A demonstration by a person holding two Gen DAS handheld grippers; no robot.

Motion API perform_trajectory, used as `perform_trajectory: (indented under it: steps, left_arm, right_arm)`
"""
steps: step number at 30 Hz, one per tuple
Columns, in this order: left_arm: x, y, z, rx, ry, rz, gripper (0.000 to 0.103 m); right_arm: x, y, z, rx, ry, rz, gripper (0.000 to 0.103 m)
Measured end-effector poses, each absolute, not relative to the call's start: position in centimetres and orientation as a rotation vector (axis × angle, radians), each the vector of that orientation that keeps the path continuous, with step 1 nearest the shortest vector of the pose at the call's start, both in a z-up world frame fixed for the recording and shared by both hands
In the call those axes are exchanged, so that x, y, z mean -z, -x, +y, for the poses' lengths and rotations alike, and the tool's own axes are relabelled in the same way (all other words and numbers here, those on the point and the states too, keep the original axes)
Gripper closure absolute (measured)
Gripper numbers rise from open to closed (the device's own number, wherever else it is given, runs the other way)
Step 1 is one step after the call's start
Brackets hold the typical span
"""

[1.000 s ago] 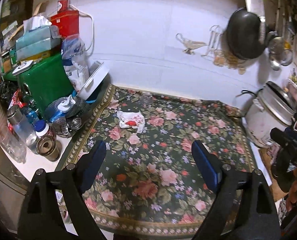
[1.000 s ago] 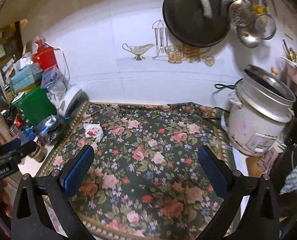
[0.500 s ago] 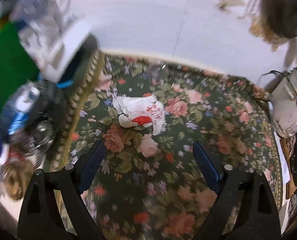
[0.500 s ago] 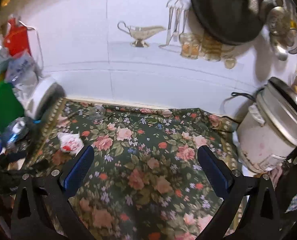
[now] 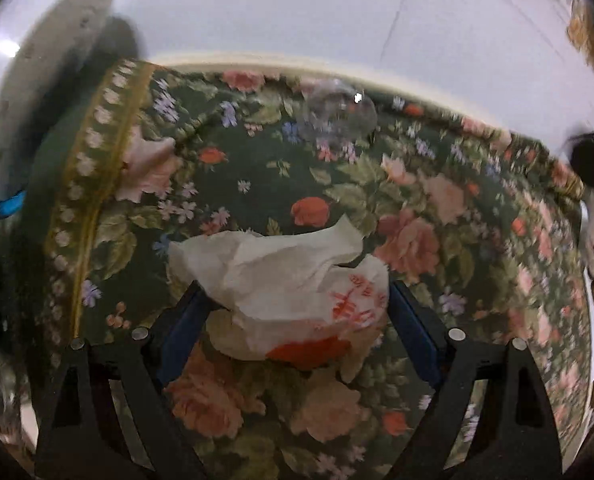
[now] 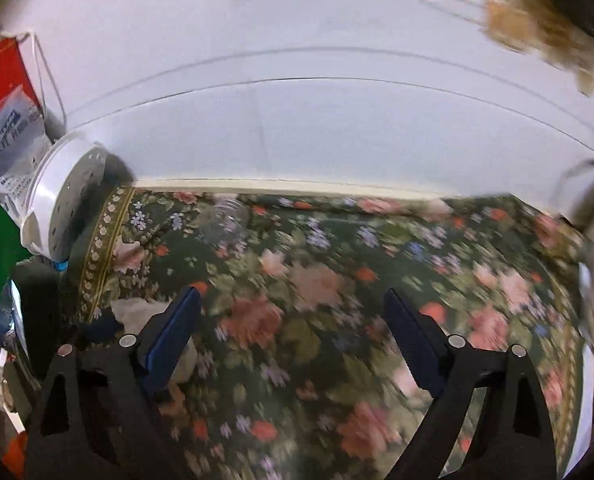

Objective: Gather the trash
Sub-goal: 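Grasp the white printed plastic bag with left tool while right tool grasps clear glass jar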

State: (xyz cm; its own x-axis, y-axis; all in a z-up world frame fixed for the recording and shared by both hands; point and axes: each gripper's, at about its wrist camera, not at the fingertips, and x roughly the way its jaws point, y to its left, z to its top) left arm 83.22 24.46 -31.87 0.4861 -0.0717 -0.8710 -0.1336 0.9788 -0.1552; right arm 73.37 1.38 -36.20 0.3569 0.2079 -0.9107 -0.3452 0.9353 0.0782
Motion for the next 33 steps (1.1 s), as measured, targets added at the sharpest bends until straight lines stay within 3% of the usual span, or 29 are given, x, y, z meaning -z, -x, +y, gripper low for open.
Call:
perform_trajectory:
  steps: [5,17,19,20,26,33]
  left_arm:
    - [31.4,-82.8,26.2,-0.031,0.246,0.989,0.038]
    - [30.6,-81.0,30.5,-0.042,0.372,0.960,0.042]
    - [30.4,-80.7,30.5,-0.060,0.344,0.952,0.042]
    - [30.3,-80.5,30.5,-0.063,0.331,0.950,0.042]
    - [29.3,-79.1,30.1,-0.055,0.321,0.942,0.042]
    - [26.4,-77.1,27.3,-0.057,0.301,0.899,0.042]
  right_arm:
    - [39.6,-76.2,5.8,-0.442,0.150,1.181,0.015]
    - [46.8,-81.2,10.7,-0.390,0.062,1.322,0.026]
    - [47.9,-81.5,10.9,-0.366,0.053,1.349,0.044]
    - [48.2,-81.6,10.9,-0.370,0.038,1.359,0.044]
    - [46.5,-79.5,10.1,-0.376,0.065,1.327,0.045]
    - [39.9,-73.9,6.3,-0.423,0.114,1.247,0.045]
